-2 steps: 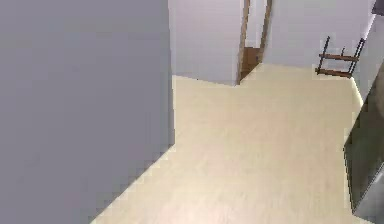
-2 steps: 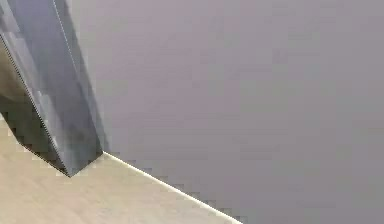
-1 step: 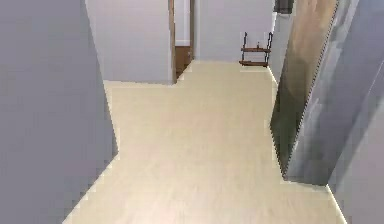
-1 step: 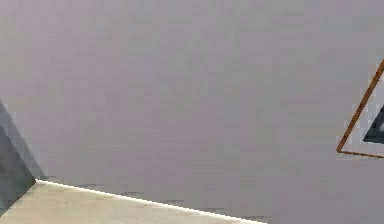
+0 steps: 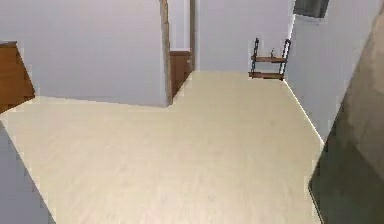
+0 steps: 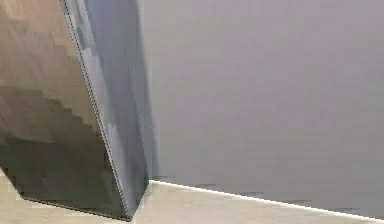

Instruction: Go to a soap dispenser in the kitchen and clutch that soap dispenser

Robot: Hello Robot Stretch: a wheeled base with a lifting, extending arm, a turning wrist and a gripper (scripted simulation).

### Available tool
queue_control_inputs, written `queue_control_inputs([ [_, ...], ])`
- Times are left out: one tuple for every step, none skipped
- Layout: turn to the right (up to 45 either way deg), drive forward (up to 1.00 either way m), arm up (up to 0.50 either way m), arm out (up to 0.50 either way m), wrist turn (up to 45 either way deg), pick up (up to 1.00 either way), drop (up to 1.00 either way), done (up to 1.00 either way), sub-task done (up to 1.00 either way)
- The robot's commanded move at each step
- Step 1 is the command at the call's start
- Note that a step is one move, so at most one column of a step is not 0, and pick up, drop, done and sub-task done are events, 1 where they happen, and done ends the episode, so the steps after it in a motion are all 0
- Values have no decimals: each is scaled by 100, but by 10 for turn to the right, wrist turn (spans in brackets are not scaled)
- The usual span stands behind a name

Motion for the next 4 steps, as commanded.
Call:
queue_control_inputs([
  [30,0,0,0,0,0,0,0,0],
  [0,80,0,0,0,0,0,0,0],
  [-450,0,0,0,0,0,0,0,0],
  [-30,0,0,0,0,0,0,0,0],
])
